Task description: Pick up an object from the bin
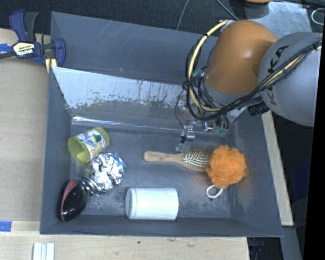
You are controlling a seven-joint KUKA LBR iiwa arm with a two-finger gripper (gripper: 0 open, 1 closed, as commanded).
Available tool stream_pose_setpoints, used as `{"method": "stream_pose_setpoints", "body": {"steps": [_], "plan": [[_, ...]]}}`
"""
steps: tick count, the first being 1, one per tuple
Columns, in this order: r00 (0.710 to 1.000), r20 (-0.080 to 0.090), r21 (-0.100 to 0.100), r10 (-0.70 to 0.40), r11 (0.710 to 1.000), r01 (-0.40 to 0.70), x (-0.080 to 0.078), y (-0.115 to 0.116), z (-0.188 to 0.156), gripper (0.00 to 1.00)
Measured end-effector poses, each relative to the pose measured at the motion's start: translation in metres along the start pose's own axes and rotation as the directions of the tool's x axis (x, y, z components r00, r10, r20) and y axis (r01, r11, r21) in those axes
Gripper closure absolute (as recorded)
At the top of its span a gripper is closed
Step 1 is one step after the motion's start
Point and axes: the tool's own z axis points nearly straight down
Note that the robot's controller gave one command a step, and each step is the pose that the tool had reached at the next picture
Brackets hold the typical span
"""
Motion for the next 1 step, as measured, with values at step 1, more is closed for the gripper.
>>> {"method": "stream_pose_setpoints", "body": {"steps": [1], "plan": [[0.986,-0.005,-0.001,-0.165,0.986,0.165,0.005,-0.0005,0.101,0.0]]}}
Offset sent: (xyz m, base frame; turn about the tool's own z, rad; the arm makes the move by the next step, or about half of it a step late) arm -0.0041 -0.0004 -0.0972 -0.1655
